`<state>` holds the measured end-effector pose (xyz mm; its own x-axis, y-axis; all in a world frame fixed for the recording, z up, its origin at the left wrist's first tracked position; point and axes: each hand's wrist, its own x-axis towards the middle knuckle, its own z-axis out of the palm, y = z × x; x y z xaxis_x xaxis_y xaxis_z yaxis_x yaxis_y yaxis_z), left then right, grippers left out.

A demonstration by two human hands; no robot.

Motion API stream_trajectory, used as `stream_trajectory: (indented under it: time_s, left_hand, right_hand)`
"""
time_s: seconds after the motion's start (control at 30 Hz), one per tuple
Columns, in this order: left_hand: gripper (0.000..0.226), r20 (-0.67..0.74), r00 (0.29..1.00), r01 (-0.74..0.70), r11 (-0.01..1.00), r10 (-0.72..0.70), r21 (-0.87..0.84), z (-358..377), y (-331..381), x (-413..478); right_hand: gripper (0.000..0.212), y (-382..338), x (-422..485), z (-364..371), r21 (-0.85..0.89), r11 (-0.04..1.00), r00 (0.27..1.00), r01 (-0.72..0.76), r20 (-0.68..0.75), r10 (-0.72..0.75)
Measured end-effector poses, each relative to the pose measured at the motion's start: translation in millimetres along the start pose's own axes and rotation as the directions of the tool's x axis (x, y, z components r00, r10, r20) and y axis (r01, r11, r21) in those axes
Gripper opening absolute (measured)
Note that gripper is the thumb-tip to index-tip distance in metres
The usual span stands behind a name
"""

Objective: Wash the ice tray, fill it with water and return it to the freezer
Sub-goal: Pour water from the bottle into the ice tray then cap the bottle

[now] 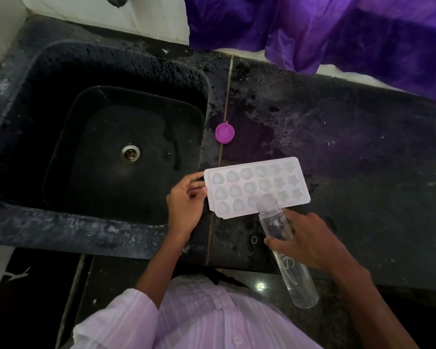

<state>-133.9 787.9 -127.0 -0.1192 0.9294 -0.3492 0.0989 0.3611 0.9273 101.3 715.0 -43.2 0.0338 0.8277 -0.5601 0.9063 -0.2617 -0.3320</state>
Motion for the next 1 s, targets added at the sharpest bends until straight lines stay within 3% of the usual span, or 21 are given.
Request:
stream_trajectory:
  time_s: [0.33, 0.5, 0.87, 1.0]
  left_hand:
    - [0.038, 0.0, 1.0, -0.004, 1.0, 0.004, 0.008, -1, 1, -2]
    - [0.038, 0.005, 1.0, -0.008, 1.0, 0.008, 0.016, 0, 1, -1]
    - [0.036, 0.007, 1.0, -0.013, 1.0, 0.012, 0.016, -1, 3, -2]
    - [0.037, 0.004, 1.0, -0.006, 1.0, 0.006, 0.02, -1, 3, -2]
  right_hand:
    - [0.06, 4, 0, 1, 0.033, 0.999, 1.0, 0.007, -0.024, -0.006]
    - [0.051, 3, 1, -7, 0.044, 0.999, 0.999, 0.01, -0.053, -0.008]
    - [0.059, 10, 15, -14, 0.015, 1.0, 0.998, 0.003, -0.059, -0.002]
    - [0.073, 13, 18, -14, 0.004, 1.0, 0.999, 0.004, -0.053, -0.003]
